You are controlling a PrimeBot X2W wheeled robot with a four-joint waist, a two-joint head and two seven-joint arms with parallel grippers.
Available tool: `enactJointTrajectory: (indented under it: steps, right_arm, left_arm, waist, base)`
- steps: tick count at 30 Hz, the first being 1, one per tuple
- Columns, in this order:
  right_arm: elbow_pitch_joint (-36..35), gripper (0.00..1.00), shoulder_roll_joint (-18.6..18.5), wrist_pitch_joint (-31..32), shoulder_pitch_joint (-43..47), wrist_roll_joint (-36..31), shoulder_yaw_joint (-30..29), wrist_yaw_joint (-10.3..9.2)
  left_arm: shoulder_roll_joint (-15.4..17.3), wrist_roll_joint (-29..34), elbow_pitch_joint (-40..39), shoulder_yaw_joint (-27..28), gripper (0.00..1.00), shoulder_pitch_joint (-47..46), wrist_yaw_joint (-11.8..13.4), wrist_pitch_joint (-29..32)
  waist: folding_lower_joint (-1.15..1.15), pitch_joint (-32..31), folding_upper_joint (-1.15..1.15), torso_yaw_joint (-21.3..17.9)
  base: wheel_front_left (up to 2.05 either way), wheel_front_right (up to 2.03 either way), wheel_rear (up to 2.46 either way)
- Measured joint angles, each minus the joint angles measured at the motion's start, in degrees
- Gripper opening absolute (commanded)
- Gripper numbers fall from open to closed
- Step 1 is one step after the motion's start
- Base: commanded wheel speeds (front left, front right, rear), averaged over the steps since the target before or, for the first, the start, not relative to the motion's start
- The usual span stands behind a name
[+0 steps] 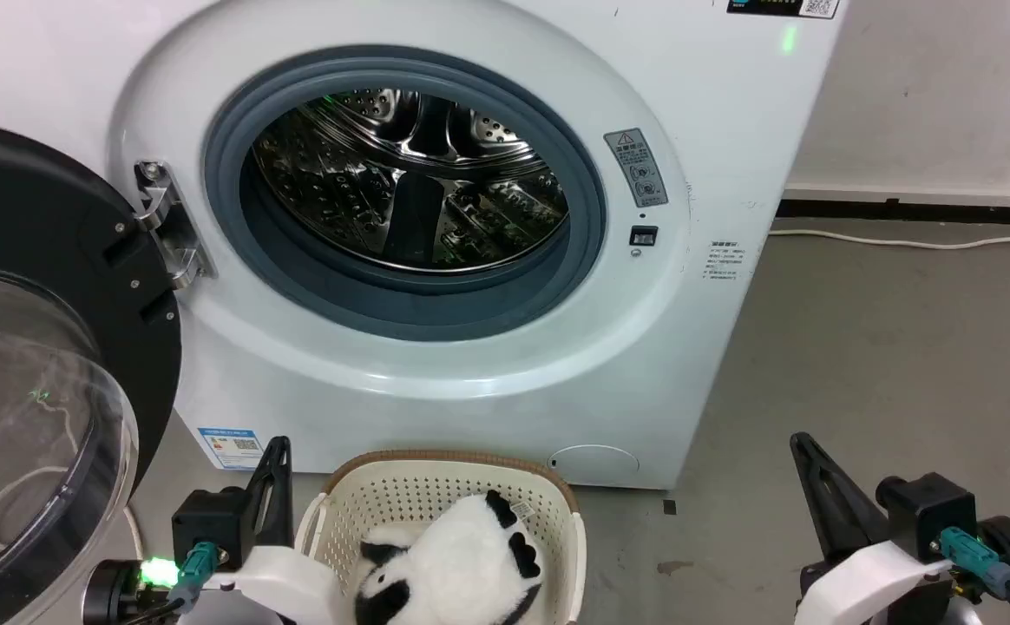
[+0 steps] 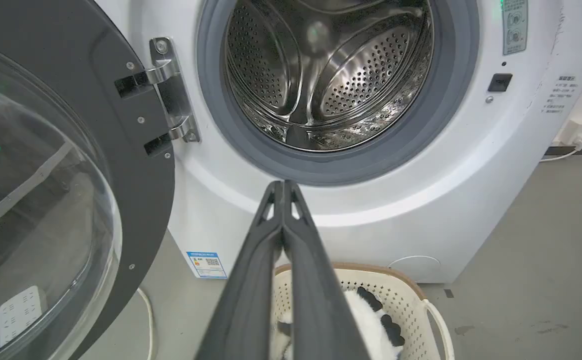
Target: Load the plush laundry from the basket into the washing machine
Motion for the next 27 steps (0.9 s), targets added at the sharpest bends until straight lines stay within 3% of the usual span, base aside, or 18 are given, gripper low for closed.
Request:
enactJointTrajectory:
  steps: [27]
  right_arm:
    - [0.0, 0.00, 0.0, 0.0, 0.0, 0.0, 0.0, 0.00]
  left_arm:
    - [0.0, 0.0, 0.0, 0.0, 0.00, 0.0, 0.0, 0.0]
  waist:
    - [0.00, 0.0, 0.00, 0.0]
  base:
    - [0.00, 0.00, 0.00]
